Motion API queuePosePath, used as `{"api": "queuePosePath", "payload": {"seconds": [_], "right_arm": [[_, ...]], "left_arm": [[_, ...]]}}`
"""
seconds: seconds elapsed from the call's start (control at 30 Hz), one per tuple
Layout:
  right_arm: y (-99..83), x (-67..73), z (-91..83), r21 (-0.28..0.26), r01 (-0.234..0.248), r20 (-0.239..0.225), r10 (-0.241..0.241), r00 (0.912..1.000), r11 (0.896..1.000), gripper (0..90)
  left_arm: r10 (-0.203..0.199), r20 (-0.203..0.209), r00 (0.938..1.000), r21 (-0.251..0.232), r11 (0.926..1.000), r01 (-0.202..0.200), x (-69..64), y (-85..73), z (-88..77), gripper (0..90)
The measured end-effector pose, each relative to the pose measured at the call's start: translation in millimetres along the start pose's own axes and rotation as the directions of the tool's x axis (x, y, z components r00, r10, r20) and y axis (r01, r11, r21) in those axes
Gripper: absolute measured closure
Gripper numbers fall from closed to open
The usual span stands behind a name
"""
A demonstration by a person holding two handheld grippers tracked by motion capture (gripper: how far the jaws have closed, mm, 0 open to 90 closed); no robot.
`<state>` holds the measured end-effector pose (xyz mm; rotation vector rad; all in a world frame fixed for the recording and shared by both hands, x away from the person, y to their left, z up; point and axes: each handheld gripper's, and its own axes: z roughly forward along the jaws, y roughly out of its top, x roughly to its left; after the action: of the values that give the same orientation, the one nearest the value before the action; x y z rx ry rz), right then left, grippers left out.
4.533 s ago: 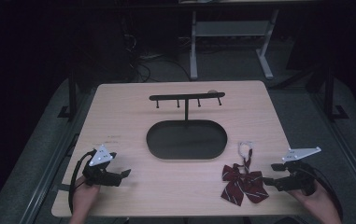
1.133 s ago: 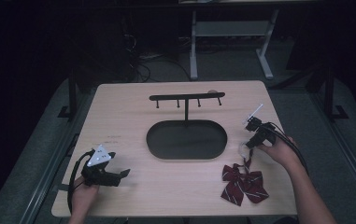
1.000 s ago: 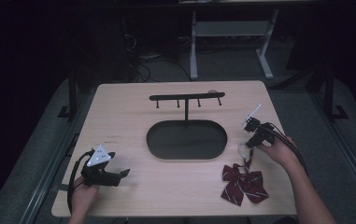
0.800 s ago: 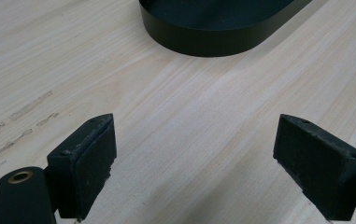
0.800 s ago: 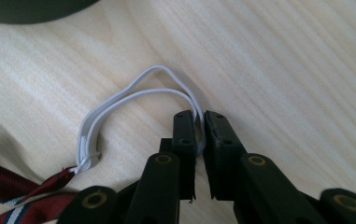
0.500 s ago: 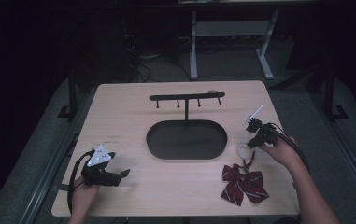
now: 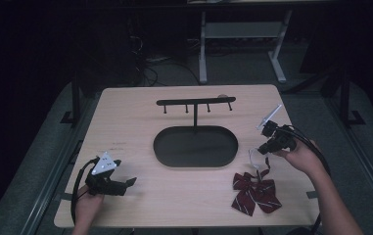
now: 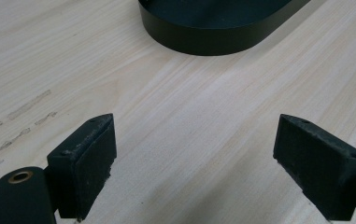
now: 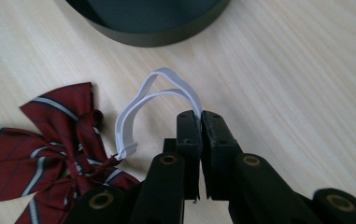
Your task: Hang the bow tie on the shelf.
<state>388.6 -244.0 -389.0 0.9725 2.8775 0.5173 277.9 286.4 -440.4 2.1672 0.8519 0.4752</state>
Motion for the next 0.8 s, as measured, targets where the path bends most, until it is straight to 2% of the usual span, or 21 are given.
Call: {"api": "queuePosePath", "payload": {"seconds": [0.23,0.43,0.8], "right_arm": [[3.3,7.7,-18.2,-0.049,0.024,-0.022,-0.026,0.9994,0.999,85.9],[7.1,16.9,-37.6,-0.083,0.055,-0.021,-0.057,0.9982,0.995,85.8],[14.0,29.5,-54.7,-0.093,0.091,0.004,-0.091,0.9958,0.992,85.9]], "left_arm": [[0.001,0.000,1.0000,-0.001,1.0000,-0.001,0.0,0.0,-0.2,13.2],[0.002,-0.001,1.0000,-0.001,1.0000,-0.002,-0.7,0.2,0.2,13.2],[0.003,-0.002,1.0000,-0.002,1.0000,-0.003,-0.7,0.1,-0.1,13.2]]}}
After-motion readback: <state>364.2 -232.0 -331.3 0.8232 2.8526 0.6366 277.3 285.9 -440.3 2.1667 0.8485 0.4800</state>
